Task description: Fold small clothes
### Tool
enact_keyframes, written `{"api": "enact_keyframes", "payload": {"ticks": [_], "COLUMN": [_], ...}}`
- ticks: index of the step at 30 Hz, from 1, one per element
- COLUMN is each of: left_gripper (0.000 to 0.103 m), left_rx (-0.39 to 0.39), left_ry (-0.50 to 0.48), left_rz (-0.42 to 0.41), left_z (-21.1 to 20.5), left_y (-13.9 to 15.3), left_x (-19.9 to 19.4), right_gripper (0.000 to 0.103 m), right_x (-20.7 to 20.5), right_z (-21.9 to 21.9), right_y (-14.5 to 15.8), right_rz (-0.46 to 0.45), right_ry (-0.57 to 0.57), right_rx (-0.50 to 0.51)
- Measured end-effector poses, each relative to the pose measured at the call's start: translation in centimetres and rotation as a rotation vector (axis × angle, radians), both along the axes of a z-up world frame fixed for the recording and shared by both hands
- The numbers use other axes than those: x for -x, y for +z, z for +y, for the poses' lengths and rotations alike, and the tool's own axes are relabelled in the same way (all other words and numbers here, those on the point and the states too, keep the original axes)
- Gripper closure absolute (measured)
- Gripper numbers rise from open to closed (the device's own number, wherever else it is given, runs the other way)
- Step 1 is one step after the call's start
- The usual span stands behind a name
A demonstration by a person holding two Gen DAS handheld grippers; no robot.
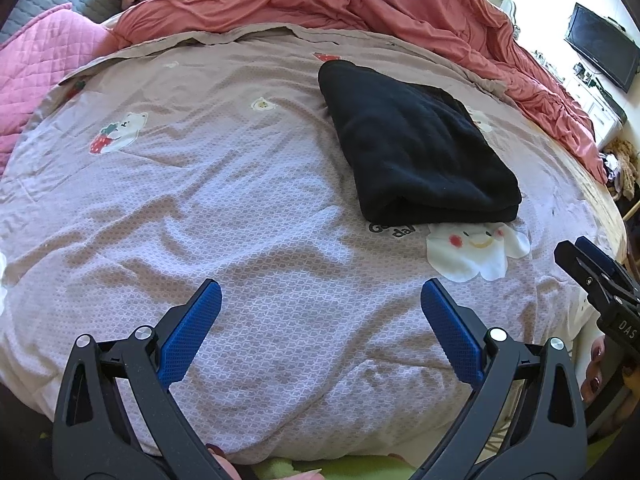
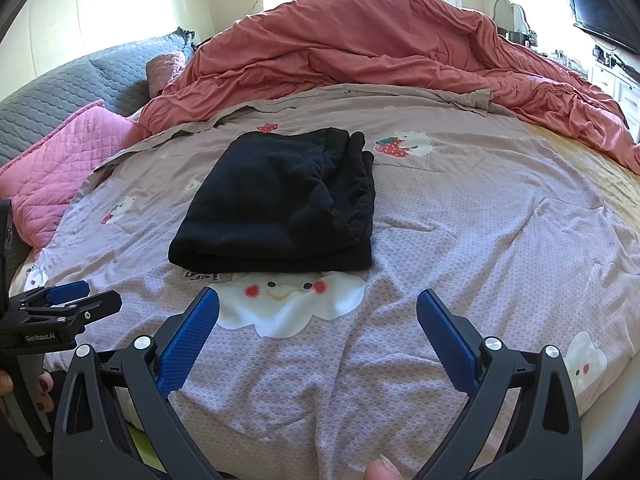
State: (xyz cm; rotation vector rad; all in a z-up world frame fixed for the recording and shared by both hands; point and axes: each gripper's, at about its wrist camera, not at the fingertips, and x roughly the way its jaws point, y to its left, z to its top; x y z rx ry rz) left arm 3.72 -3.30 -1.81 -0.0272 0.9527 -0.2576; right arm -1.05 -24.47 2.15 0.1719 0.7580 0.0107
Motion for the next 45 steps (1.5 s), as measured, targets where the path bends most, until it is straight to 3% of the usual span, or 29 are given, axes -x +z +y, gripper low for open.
{"api": "enact_keyframes", "payload": {"ticks": [24, 29, 32, 37, 41, 45], "left_gripper": [0.009, 0.009, 0.009, 0.009, 0.009, 0.009], "left_rx": [0.026, 0.066, 0.066, 0.010, -0.092, -0.120], "left_ry": [-0.004, 0.074, 0.152, 0.348, 0.520, 0.672], "left_rz": [0.026, 0.072, 0.045, 0.016, 0.028, 0.075], "left_z": [0.7, 3.7, 7.4, 16.5, 23.9, 30.9], "left_y": [-0.1, -0.5, -0.1, 0.2, -0.6, -1.7], "left_x": [0.2, -0.7, -1.7, -5.0, -8.0, -11.0], "right_gripper": [0.005, 0.005, 0.005, 0.005, 0.005, 0.005], "right_x": [0.5, 2.5, 5.3, 11.9, 17.9, 23.6], "right_z": [-1.1, -5.2, -9.7, -18.7, -26.0, -32.8], "right_y": [0.1, 0.0, -0.4, -1.8, -3.6, -6.8], "right_rz": [0.009, 0.012, 0.029, 0.101, 0.171, 0.262], "right_ry": [-0.070, -0.300, -0.474, -0.786, -1.023, -1.222], "right_rx": [0.019, 0.070, 0.078, 0.165, 0.192, 0.116]}}
